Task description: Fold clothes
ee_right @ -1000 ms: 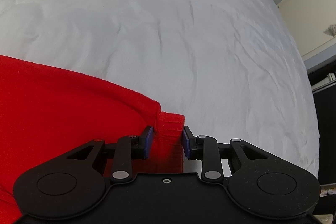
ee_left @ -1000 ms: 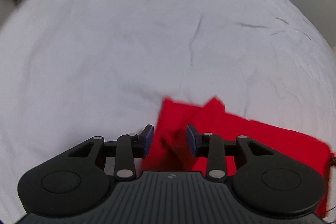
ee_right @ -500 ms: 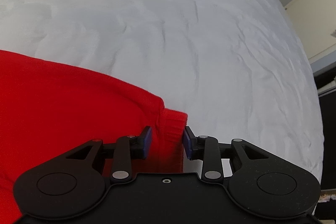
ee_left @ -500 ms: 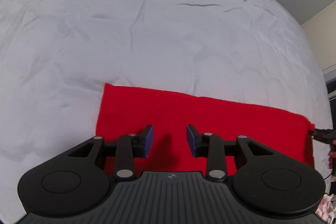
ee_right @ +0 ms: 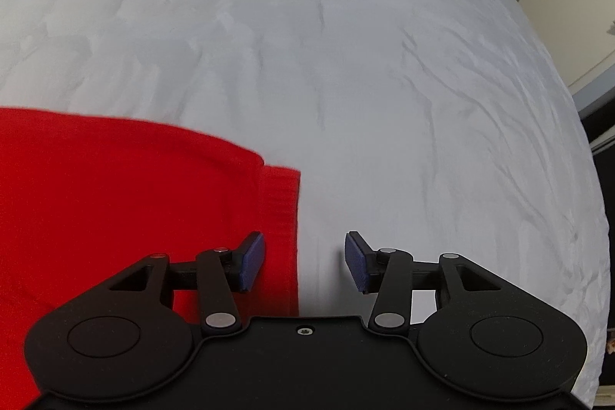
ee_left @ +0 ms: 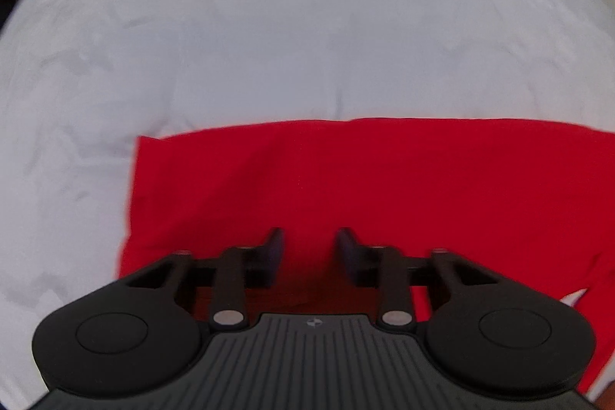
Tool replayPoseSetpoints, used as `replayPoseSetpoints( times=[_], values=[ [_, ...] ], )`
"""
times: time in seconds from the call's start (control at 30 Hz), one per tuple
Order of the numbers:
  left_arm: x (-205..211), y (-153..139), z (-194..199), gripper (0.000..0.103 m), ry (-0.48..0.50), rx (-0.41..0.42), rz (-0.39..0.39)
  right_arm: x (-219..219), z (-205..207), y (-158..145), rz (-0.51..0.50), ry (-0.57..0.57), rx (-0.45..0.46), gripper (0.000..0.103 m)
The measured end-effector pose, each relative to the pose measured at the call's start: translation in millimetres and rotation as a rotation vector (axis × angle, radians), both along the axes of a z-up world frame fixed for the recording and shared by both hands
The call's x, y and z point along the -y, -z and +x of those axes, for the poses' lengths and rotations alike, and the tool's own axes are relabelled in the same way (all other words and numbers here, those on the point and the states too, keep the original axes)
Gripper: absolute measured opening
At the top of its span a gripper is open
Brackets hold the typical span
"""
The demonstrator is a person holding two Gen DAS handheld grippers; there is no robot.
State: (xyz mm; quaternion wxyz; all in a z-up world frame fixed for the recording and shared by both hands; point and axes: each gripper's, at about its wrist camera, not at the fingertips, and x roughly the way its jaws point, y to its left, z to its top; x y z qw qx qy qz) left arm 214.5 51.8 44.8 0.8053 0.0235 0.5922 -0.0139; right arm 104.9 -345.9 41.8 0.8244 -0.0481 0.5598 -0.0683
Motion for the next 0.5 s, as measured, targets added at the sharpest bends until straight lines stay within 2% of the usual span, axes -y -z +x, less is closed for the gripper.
replayPoseSetpoints(
  times=[0.03, 0.2, 0.37, 0.5],
  values=[
    [-5, -4, -1, 0.004, -0.006, 0.004, -0.002, -1, 0, 1, 0.000, -0.003, -0.001, 0.045],
    [-36, -28, -8, 0.002, -0.034, 0.048, 0.042, 9, -3, 9, 0.022, -0.001, -0.002, 0.045],
    [-94, -57, -15, 0.002, -0.154, 0.101, 0.094, 21, -4, 18, 0.033, 0.023, -0.007, 0.046],
    [-139, -66, -20, 0.002, -0.258, 0.113, 0.131, 27, 5, 22, 0.034, 0.034, -0.007, 0.047]
  ],
)
